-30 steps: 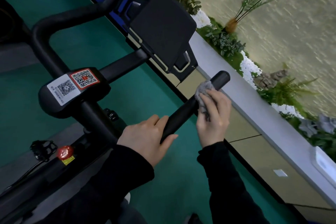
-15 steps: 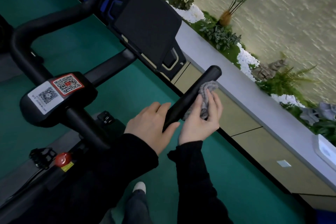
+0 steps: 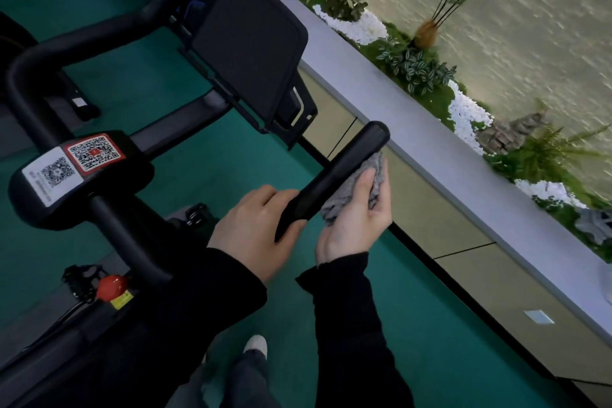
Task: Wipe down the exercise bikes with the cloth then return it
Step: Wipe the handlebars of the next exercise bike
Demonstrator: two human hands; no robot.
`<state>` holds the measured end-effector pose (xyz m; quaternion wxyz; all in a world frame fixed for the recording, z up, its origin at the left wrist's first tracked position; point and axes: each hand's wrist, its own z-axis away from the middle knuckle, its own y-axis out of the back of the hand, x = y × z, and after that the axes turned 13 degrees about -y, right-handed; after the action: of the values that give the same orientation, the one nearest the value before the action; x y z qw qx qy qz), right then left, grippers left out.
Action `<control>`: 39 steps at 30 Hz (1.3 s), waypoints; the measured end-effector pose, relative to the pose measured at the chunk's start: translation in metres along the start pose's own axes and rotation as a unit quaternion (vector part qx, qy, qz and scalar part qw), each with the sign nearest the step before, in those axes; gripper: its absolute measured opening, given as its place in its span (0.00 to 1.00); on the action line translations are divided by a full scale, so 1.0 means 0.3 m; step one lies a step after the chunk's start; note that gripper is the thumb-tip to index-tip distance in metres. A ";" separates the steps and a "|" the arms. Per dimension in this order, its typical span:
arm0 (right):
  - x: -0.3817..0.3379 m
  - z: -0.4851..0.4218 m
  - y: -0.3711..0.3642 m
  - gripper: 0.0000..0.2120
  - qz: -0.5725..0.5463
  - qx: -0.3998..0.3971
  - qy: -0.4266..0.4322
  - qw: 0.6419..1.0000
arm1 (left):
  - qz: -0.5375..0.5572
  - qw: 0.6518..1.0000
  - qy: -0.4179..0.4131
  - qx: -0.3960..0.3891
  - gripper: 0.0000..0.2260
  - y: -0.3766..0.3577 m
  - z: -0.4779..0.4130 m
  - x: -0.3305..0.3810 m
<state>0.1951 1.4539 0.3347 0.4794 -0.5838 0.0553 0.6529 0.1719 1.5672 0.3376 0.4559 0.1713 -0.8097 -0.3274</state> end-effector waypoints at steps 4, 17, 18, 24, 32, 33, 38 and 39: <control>0.001 0.007 0.029 0.10 0.001 -0.047 -0.043 0.998 | -0.011 1.000 -0.006 0.003 0.15 0.003 0.001 0.006; -0.104 -0.119 -0.008 0.15 0.043 -0.083 0.001 0.996 | -0.037 0.999 -0.015 -0.008 0.17 0.018 -0.001 0.021; -0.095 -0.113 -0.003 0.15 0.071 -0.081 0.039 0.993 | -0.040 0.999 -0.015 -0.007 0.16 0.016 -0.001 0.021; -0.157 -0.173 0.013 0.14 0.311 -0.126 0.274 0.901 | -0.048 0.999 -0.015 -0.007 0.16 0.018 -0.001 0.025; -0.498 -0.309 -0.109 0.07 0.651 -0.375 0.167 0.639 | -0.033 0.999 -0.014 -0.005 0.17 0.012 0.001 0.017; -0.520 -0.302 -0.144 0.07 0.684 -0.395 0.161 0.592 | -0.031 0.999 -0.014 -0.004 0.17 0.012 0.001 0.017; -0.528 -0.266 -0.324 0.07 0.781 -0.489 0.133 0.364 | -0.021 1.000 -0.009 0.005 0.17 0.010 -0.002 0.013; -0.516 -0.267 -0.355 0.07 0.801 -0.494 0.111 0.320 | -0.021 1.000 -0.007 0.003 0.17 0.009 -0.001 0.012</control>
<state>0.3035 1.3732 0.4879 -0.6641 -0.4523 0.2157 0.5548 0.1704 1.5670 0.3419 0.4425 0.1872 -0.8102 -0.3357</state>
